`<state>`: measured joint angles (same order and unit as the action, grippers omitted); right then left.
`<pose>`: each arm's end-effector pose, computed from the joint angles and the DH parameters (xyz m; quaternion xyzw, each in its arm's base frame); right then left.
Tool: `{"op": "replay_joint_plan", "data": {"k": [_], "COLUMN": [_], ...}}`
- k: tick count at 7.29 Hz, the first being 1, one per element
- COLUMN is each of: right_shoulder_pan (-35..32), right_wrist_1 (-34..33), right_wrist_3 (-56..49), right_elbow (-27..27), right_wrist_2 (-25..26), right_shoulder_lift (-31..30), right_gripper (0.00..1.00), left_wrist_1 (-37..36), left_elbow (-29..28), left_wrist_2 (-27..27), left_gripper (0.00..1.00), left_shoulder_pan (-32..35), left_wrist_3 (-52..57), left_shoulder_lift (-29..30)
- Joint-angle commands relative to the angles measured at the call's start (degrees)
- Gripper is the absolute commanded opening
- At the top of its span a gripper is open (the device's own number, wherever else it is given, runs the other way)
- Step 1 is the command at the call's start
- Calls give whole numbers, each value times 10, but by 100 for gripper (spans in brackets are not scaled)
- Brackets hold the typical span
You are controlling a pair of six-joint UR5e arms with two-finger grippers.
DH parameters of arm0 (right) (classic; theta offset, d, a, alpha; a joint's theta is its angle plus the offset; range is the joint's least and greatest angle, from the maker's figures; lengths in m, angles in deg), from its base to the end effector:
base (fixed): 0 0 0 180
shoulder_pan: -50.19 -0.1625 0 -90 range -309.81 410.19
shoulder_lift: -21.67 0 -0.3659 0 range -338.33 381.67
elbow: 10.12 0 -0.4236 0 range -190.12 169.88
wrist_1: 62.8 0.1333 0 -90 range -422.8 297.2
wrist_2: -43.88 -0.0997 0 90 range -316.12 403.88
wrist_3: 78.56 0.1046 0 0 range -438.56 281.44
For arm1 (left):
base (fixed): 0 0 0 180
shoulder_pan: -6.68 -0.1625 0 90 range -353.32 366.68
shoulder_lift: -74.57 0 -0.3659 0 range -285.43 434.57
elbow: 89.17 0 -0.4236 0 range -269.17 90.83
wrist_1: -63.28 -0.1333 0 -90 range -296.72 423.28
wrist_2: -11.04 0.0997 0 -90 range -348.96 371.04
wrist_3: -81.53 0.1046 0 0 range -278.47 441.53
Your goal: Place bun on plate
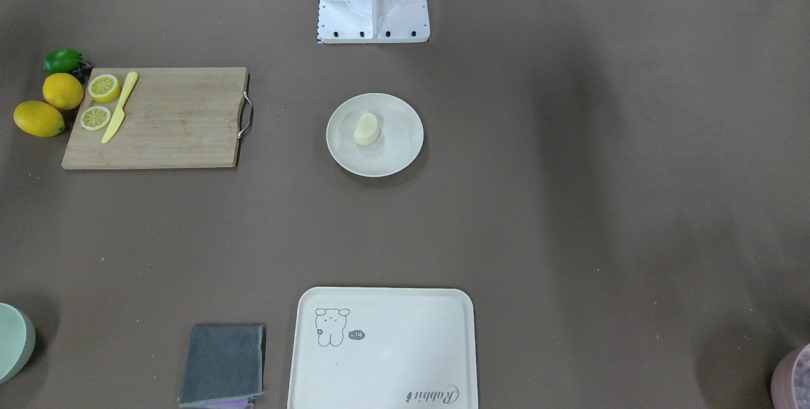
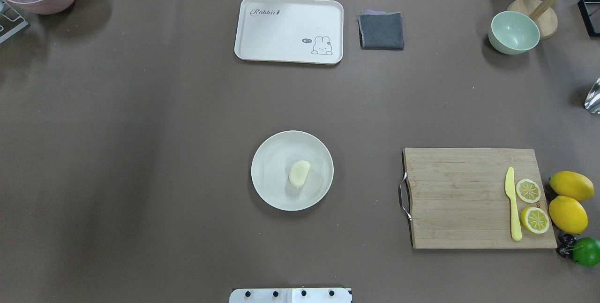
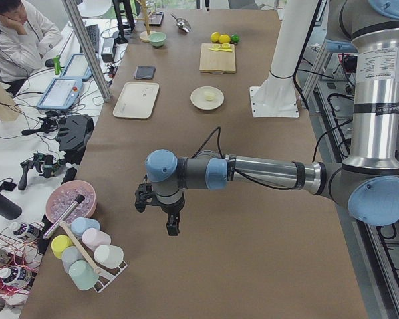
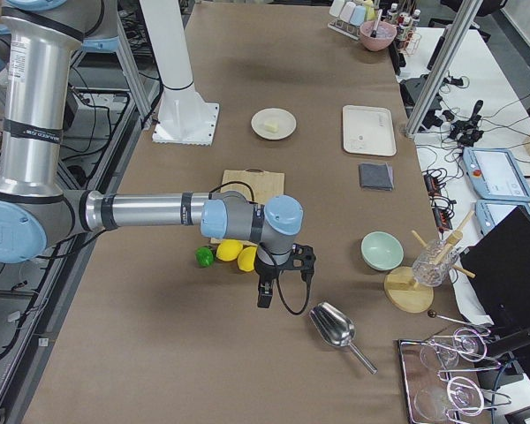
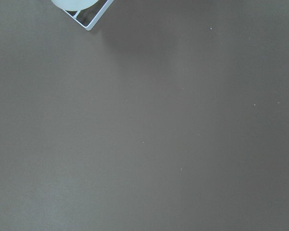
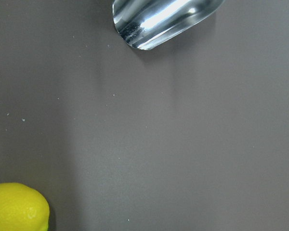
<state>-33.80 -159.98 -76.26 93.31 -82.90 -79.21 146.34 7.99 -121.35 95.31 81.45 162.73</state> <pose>0.0235 -0.4517 0.5945 -0.0611 -0.3116 -0.0180 0.9481 -0.0506 -0.5089 0.5690 -0.0178 0.3613 0.0054 0.9323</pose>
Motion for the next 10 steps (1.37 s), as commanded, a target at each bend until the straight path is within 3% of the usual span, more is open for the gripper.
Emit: {"op": "replay_joint_plan", "data": {"k": [1,8,10], "right_shoulder_pan": [-3,-3,-3], "right_wrist_1": [1,7,7], "right_wrist_3": [2,-2,-3], "right_elbow": [4,12,19], "right_wrist_2": [1,-4,-4], "right_shoulder_lift": [-1,4,4], "right_gripper": [100,100,100], "left_wrist_1": [1,2,2], "left_elbow": [2,5,9], "left_wrist_2": [0,0,28], "left_gripper": [98,98,98], "left_shoulder_pan": [2,2,2], "left_wrist_3": [0,2,0], "left_shoulder_lift": [-1,5,8]}}
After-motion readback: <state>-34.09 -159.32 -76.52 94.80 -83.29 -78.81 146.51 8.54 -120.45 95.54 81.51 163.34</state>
